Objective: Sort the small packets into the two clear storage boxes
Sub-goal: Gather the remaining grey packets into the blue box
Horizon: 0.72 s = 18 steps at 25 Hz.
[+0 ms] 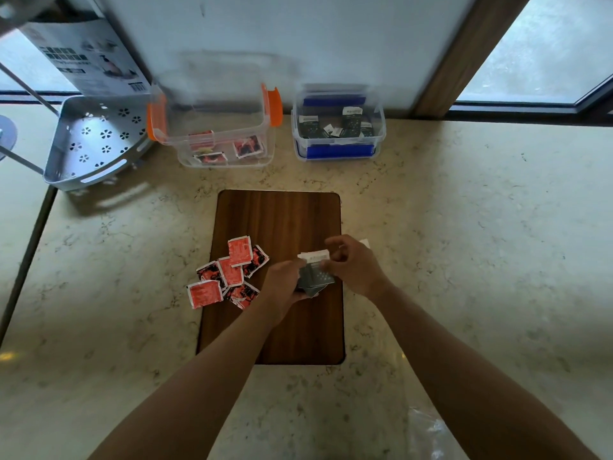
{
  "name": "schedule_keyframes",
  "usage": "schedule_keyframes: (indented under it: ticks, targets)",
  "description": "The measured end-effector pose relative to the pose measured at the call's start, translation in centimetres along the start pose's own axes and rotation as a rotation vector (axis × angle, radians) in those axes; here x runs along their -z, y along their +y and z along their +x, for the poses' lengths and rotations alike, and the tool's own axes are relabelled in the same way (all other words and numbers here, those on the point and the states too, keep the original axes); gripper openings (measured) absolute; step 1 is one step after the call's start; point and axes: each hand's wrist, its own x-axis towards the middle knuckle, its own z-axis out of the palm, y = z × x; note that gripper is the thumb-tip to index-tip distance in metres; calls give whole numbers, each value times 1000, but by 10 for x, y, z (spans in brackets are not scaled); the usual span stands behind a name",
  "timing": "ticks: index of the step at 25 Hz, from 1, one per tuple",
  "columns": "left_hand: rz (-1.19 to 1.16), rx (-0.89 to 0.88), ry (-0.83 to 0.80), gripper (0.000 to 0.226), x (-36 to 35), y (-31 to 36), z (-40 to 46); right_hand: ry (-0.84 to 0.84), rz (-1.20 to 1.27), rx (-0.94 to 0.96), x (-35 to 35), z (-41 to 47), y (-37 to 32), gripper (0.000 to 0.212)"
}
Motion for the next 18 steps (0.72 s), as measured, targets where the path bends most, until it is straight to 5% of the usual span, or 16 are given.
schedule_keyframes:
  ticks: [7,10,13,18]
  targets:
    - [121,-105,-17,19,6,-6,3,243,-32,-3,-5,1,7,26]
    - [122,-93,-6,23,7,-7,3,427,-212,-174,6,5,18,52]
    - [141,-86,-3,23,7,-8,4,406,-418,-258,4,-1,28,70]
    - [157,-84,32,28,6,-8,1,378,-177,-135,0,-8,33,35]
